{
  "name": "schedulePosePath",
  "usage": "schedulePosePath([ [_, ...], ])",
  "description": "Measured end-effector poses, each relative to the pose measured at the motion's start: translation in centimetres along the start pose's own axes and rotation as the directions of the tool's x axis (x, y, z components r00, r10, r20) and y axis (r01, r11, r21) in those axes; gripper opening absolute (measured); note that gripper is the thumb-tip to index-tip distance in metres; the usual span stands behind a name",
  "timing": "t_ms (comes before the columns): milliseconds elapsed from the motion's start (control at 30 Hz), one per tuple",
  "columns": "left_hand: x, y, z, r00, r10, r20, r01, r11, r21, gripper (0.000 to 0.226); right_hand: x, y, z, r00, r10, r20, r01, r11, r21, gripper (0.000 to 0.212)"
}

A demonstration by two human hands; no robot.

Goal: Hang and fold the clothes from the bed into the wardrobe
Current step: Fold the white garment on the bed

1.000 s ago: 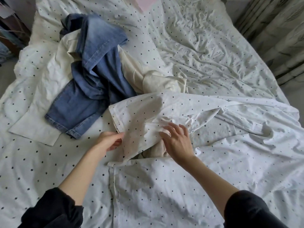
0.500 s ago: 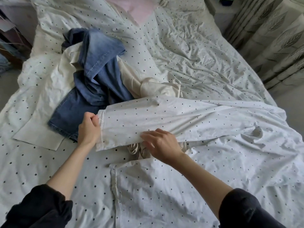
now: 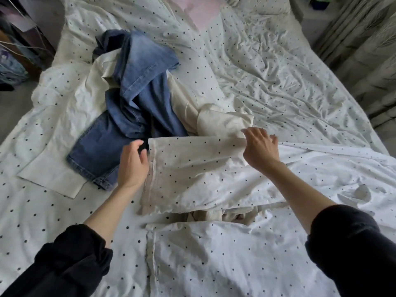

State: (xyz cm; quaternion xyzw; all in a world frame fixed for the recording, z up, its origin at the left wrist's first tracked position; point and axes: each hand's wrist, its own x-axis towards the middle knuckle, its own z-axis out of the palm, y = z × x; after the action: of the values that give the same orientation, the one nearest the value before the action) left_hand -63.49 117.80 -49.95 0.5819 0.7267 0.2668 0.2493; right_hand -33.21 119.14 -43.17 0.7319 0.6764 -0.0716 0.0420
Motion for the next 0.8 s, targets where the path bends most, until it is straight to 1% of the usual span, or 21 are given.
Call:
schedulePosePath([
  [33, 0.9, 0.6, 0.1, 0.989, 0.146, -0.001, -0.146, 0.989, 0.034, 0.028, 0.5, 0.5, 0.2, 0.999, 0.019, 0.049, -0.016, 0.998, -0.053, 0.058],
  [67, 1.8, 1.2, 0.3, 0.960, 0.279, 0.031, -0.281, 0.957, 0.073, 0.028, 0.8, 1.0, 0.4, 0.995, 0.055, 0.082, -0.046, 0.994, -0.099, 0.057],
  [100, 2.6, 1.8, 0.8, 0.921, 0.382, 0.073, -0.388, 0.915, 0.109, 0.031, 0.9, 1.6, 0.8, 0.990, 0.098, 0.102, -0.084, 0.987, -0.136, 0.055],
  [133, 3.1, 2.5, 1.2, 0.889, 0.440, 0.124, -0.455, 0.879, 0.145, 0.034, 0.8, 2.1, 1.0, 0.986, 0.131, 0.102, -0.113, 0.980, -0.166, 0.051],
  [167, 3.5, 3.3, 1.9, 0.873, 0.459, 0.163, -0.484, 0.858, 0.171, 0.035, 0.7, 2.8, 1.3, 0.984, 0.159, 0.083, -0.141, 0.971, -0.192, 0.046],
  [200, 3.8, 4.0, 2.4, 0.875, 0.446, 0.189, -0.479, 0.855, 0.198, 0.032, 0.8, 3.4, 1.4, 0.983, 0.177, 0.041, -0.165, 0.967, -0.194, 0.040],
  [267, 4.2, 5.0, 3.3, 0.898, 0.394, 0.193, -0.434, 0.863, 0.258, 0.022, 0.9, 4.3, 1.3, 0.979, 0.186, -0.083, -0.195, 0.973, -0.123, 0.032],
  [333, 4.7, 5.5, 3.3, 0.924, 0.365, 0.115, -0.382, 0.883, 0.271, 0.015, 1.5, 4.9, 0.8, 0.959, 0.192, -0.207, -0.199, 0.980, -0.011, 0.029],
  [400, 4.9, 5.9, 2.9, 0.936, 0.352, -0.010, -0.338, 0.904, 0.262, 0.013, 2.0, 5.1, 0.2, 0.938, 0.228, -0.261, -0.213, 0.973, 0.086, 0.028],
  [467, 4.6, 6.3, 2.8, 0.944, 0.320, -0.084, -0.288, 0.919, 0.269, 0.013, 1.9, 4.9, 0.2, 0.945, 0.255, -0.205, -0.229, 0.963, 0.145, 0.033],
  [533, 3.1, 6.3, 3.1, 0.962, 0.259, -0.082, -0.228, 0.933, 0.277, 0.022, 0.6, 4.6, 1.1, 0.967, 0.225, -0.116, -0.206, 0.966, 0.157, 0.045],
  [567, 1.7, 6.3, 3.2, 0.969, 0.241, -0.063, -0.215, 0.937, 0.274, 0.029, -0.7, 4.5, 1.6, 0.974, 0.201, -0.105, -0.182, 0.969, 0.166, 0.050],
  [667, -2.9, 6.1, 3.5, 0.958, 0.284, -0.032, -0.267, 0.930, 0.253, 0.041, -5.4, 4.4, 3.7, 0.982, 0.125, -0.143, -0.092, 0.972, 0.217, 0.053],
  [733, -6.0, 6.3, 3.8, 0.951, 0.308, -0.026, -0.297, 0.933, 0.206, 0.042, -9.1, 5.1, 5.1, 0.985, 0.097, -0.144, -0.058, 0.966, 0.251, 0.053],
  [800, -9.8, 7.3, 4.5, 0.937, 0.350, 0.008, -0.348, 0.926, 0.150, 0.041, -13.5, 6.8, 6.4, 0.988, 0.098, -0.119, -0.062, 0.959, 0.276, 0.051],
])
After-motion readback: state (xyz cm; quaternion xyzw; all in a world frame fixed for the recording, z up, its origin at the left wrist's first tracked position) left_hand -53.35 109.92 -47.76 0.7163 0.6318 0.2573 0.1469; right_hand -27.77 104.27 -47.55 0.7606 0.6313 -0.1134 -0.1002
